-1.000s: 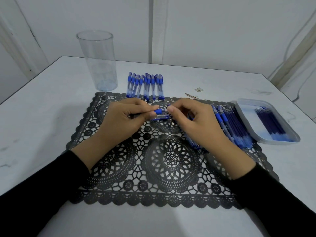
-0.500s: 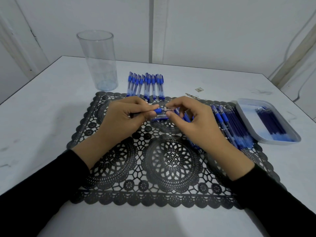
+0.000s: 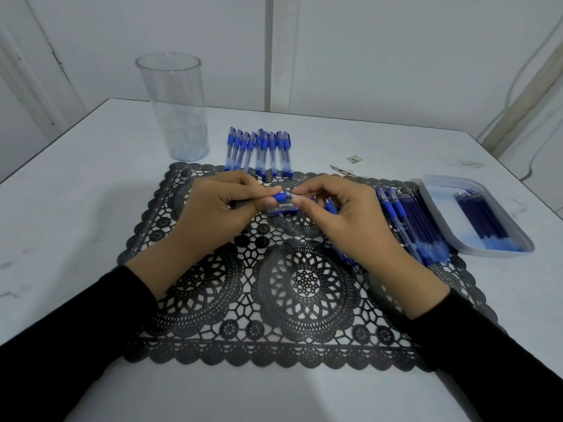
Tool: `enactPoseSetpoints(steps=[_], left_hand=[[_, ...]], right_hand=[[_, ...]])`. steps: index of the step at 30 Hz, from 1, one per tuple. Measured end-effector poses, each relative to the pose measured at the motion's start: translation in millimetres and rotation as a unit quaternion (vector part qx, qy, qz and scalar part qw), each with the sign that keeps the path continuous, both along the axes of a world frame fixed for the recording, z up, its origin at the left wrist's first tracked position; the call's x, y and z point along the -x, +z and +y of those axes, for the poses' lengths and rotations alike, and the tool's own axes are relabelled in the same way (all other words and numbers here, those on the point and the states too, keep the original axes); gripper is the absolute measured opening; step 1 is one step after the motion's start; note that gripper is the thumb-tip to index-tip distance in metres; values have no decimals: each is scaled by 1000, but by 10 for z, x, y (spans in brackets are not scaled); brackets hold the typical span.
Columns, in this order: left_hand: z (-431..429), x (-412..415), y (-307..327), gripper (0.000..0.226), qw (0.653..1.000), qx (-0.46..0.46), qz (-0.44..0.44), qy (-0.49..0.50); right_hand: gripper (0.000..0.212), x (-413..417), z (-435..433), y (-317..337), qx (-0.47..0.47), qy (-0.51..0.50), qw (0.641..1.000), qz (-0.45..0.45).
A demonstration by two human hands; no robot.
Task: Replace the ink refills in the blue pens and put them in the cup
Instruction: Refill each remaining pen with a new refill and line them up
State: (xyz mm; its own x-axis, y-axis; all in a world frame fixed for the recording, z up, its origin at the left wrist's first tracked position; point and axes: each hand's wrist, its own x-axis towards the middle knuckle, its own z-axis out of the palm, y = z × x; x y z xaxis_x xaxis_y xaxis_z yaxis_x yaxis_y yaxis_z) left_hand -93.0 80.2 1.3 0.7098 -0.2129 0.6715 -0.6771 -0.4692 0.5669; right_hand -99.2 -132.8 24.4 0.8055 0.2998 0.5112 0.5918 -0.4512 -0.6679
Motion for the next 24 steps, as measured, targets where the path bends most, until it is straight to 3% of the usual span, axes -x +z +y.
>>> enactPoseSetpoints(steps=[6, 10, 13, 15, 18, 21, 24], left_hand=[[98, -65, -18, 26, 996, -9, 70, 46], [175, -96, -11, 26, 993, -1, 86, 84], [177, -107, 3, 28, 992, 1, 88, 92], [173, -106, 1, 28, 991, 4, 91, 95], [169, -99, 0, 26, 991, 5, 94, 96], [174, -103, -14, 26, 991, 7, 95, 97], [173, -101, -22, 25, 991, 4, 99, 94]], right_hand=[[17, -136, 8, -35, 23, -35, 997, 65], [23, -230, 0, -21, 178, -45, 983, 15], [26, -273, 47, -65, 314, -58, 946, -48], [23, -270, 88, -89, 350, -57, 933, -68], [16, -261, 100, -110, 335, -53, 936, -93], [12, -271, 51, -107, 290, -46, 954, -59], [9, -255, -11, -68, 198, -30, 979, -33]])
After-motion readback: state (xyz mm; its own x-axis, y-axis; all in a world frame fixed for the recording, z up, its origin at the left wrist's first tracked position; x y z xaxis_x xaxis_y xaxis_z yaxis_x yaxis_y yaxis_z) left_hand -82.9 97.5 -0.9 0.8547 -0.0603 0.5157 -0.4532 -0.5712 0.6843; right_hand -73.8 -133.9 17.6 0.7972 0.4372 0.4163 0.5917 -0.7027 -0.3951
